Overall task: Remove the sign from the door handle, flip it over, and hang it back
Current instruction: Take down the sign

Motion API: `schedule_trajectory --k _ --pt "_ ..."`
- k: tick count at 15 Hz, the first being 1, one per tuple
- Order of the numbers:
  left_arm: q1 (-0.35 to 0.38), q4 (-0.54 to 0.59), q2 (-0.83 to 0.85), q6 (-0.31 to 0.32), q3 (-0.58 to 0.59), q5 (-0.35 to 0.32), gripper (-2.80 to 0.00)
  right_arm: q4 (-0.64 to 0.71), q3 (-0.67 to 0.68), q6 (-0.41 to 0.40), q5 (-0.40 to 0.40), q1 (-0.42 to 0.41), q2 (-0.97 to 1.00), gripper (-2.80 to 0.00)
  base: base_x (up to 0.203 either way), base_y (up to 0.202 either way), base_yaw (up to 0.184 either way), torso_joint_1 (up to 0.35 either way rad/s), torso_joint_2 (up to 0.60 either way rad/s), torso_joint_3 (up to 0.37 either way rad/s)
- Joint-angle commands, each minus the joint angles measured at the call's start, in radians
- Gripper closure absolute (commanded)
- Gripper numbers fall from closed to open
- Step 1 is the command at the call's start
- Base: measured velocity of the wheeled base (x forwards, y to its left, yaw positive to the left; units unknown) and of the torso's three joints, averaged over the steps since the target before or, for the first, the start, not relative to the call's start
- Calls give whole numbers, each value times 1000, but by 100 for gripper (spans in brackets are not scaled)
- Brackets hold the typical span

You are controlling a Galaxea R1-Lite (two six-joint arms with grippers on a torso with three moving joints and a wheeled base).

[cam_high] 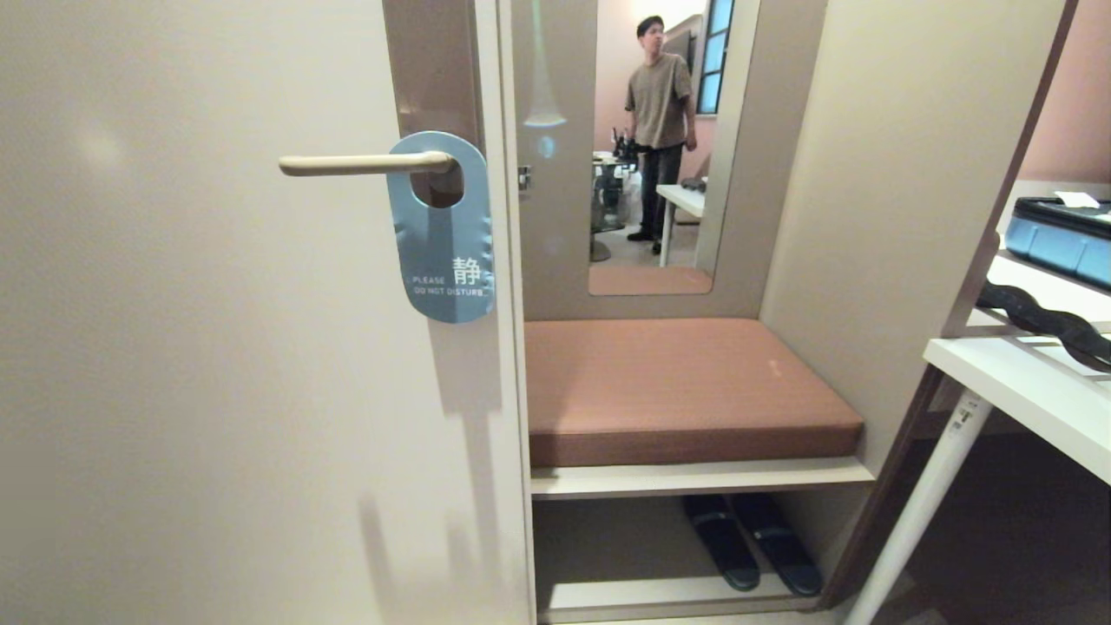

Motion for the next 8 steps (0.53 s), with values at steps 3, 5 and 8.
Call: schedule_trajectory --k 3,5,8 --pt "0 1 1 -1 0 0 0 0 0 0 0 0 0 0 0 0 0 0 0 0" --pt "0 1 1 -1 0 0 0 0 0 0 0 0 0 0 0 0 0 0 0 0" --pt "0 1 1 -1 0 0 0 0 0 0 0 0 0 0 0 0 0 0 0 0"
